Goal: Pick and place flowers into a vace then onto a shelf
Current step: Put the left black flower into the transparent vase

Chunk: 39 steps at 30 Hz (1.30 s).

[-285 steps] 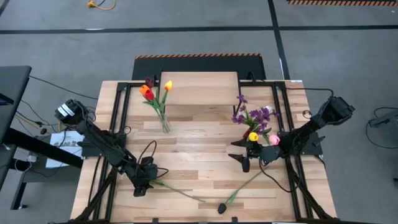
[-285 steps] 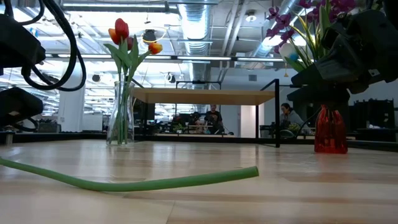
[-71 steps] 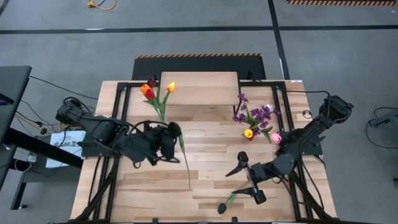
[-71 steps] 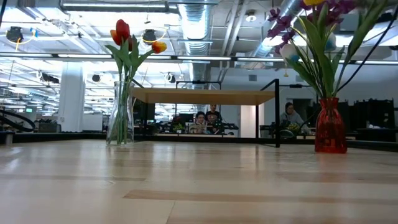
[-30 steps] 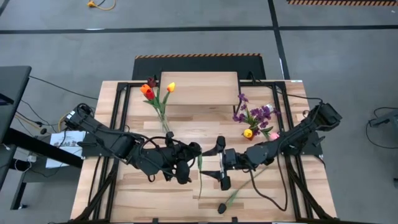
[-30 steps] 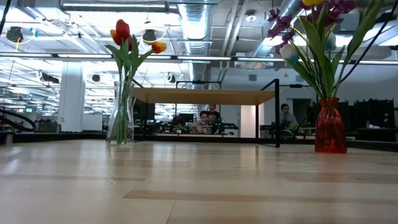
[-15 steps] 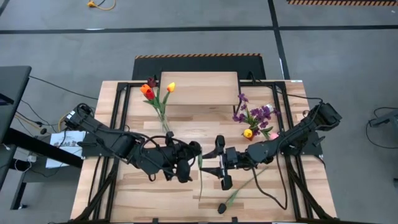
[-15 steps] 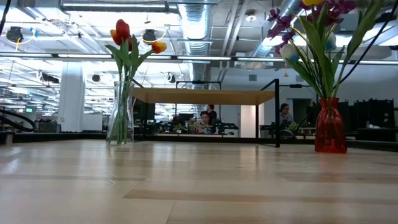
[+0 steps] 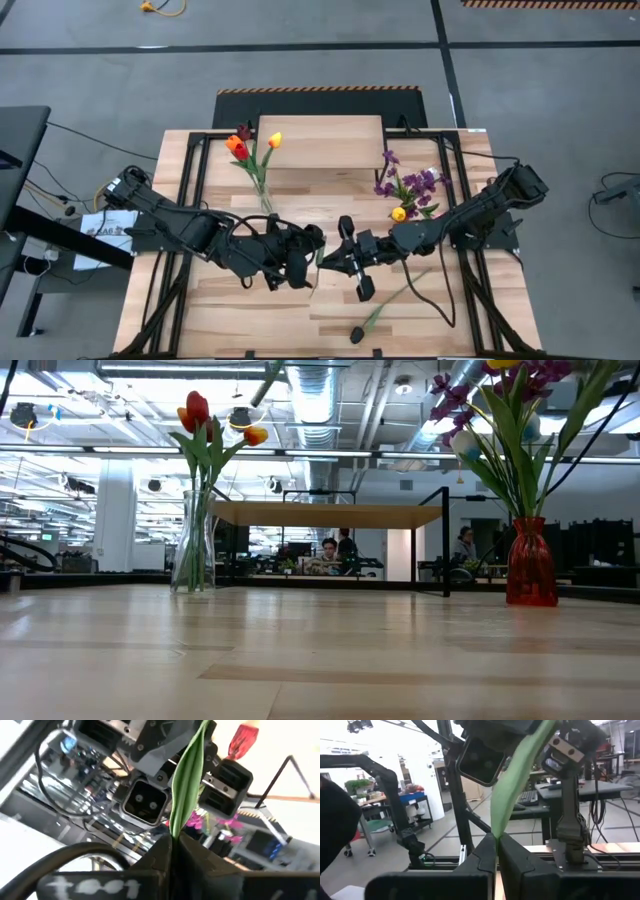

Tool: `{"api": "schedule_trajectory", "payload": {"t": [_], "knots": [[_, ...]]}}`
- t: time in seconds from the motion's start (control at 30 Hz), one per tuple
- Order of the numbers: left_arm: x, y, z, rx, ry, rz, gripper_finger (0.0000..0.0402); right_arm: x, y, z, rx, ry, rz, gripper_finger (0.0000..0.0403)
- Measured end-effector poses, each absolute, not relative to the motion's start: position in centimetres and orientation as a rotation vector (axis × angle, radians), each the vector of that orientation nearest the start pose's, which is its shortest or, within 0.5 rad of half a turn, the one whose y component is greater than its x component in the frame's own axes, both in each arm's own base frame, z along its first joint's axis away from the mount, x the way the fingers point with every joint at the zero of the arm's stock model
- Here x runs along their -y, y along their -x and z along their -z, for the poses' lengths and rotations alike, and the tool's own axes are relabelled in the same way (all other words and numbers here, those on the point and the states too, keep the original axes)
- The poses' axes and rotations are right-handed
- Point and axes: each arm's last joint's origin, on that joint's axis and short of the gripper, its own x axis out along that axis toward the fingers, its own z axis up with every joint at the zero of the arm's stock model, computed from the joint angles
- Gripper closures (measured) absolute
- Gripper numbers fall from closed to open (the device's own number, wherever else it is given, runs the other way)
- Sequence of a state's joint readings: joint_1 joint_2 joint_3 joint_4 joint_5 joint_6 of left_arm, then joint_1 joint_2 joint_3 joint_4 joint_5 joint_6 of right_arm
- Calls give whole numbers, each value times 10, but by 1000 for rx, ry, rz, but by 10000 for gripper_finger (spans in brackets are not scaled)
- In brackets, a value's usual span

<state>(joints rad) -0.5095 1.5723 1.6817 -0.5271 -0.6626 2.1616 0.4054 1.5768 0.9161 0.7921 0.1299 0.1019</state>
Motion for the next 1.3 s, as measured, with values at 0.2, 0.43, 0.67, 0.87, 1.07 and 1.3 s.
{"api": "schedule_trajectory", "payload": {"t": [0.2, 0.43, 0.67, 0.87, 1.07, 1.3], "knots": [[157, -303, -419, -379, -2123, 223, 390, -136, -320, -278, 118, -133, -291, 401], [158, -302, -419, -379, -2079, 209, 390, -136, -320, -278, 115, -130, -291, 402], [158, -302, -418, -388, -2152, 228, 390, -136, -320, -278, 111, -129, -288, 402], [158, -301, -415, -396, -2156, 261, 389, -136, -320, -277, 103, -128, -286, 403], [159, -301, -415, -355, -2112, 295, 345, -136, -320, -275, 93, -126, -287, 403], [158, -301, -413, -339, -2094, 345, 267, -135, -320, -276, 97, -127, -281, 403]]}}
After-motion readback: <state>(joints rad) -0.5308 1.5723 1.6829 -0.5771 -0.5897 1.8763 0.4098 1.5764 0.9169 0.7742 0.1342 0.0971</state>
